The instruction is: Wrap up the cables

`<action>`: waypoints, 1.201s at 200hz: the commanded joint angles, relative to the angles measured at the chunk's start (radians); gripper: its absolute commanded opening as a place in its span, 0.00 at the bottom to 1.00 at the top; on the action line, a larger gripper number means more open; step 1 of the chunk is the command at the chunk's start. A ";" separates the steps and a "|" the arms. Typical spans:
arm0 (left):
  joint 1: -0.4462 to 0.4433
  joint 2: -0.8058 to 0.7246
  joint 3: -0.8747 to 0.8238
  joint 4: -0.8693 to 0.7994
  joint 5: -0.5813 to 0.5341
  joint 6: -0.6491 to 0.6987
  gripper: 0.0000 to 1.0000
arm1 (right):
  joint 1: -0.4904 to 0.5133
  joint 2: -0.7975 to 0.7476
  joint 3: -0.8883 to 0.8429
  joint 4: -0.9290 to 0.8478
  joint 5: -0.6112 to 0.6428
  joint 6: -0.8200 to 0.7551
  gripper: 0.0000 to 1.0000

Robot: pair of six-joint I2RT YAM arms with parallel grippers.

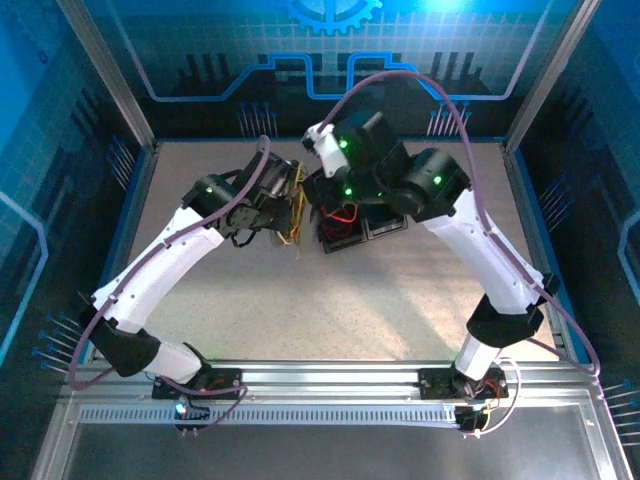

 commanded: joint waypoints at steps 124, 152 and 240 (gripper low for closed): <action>0.308 -0.025 0.042 0.224 0.148 -0.334 0.00 | 0.123 -0.194 -0.971 0.739 -0.024 0.405 0.00; 0.322 -0.044 0.017 0.286 0.192 -0.389 0.00 | 0.082 -0.177 -1.093 0.908 -0.074 0.457 0.00; 0.382 -0.102 -0.043 0.370 0.321 -0.449 0.00 | 0.035 -0.062 -1.232 1.040 -0.054 0.551 0.00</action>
